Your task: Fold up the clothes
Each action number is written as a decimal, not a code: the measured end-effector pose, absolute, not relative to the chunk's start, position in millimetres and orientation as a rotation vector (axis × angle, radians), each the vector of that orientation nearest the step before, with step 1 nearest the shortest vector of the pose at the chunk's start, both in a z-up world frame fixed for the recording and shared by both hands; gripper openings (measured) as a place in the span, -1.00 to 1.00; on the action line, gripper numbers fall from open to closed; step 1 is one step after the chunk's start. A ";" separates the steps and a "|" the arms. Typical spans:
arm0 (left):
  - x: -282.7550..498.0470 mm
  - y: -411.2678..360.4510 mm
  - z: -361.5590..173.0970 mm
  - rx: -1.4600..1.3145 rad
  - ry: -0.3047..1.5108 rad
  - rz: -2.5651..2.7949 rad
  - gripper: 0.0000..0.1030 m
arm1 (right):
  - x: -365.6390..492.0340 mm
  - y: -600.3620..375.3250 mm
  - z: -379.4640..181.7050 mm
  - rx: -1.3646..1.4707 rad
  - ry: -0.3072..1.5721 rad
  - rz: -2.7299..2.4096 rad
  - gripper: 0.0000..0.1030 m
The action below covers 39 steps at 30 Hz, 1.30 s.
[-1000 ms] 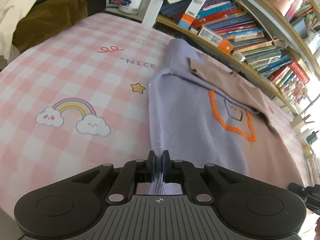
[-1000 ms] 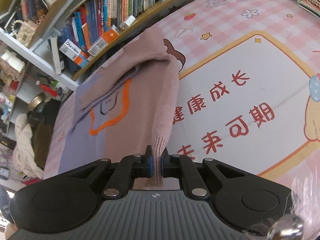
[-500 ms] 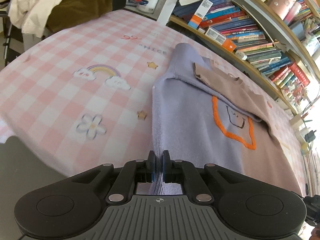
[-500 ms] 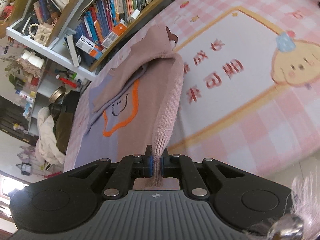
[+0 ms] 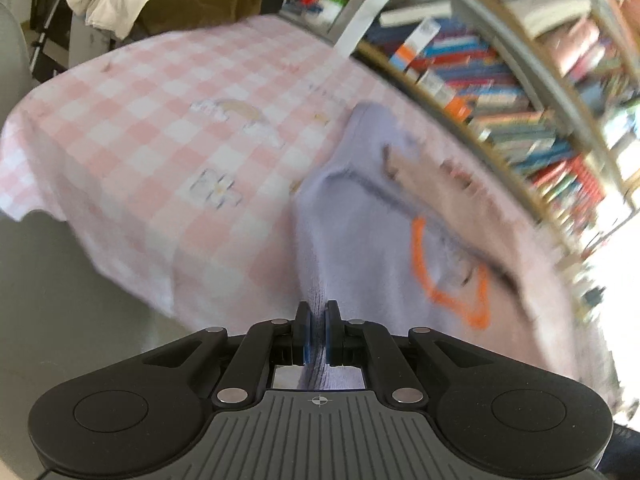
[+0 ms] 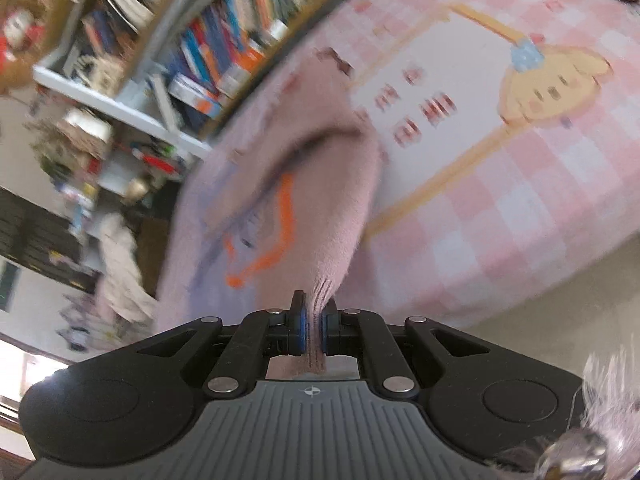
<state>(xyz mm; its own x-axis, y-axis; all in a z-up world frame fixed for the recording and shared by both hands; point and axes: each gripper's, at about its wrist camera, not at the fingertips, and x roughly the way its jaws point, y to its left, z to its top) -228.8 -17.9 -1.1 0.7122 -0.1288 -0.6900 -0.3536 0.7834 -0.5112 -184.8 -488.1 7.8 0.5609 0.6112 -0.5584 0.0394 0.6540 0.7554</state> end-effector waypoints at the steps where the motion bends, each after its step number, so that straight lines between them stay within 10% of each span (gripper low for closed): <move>1: -224.4 -16.8 3.9 -0.685 0.759 0.124 -0.90 | -181.4 -488.0 13.9 0.811 0.903 0.393 -0.88; 16: -106.4 4.6 46.6 -0.723 0.566 0.040 -0.89 | -72.2 -475.1 67.1 0.844 0.680 0.381 -0.88; 39: 30.9 24.9 1.4 -0.647 0.740 0.036 -0.82 | 61.2 -443.7 19.3 0.843 0.742 0.139 -0.80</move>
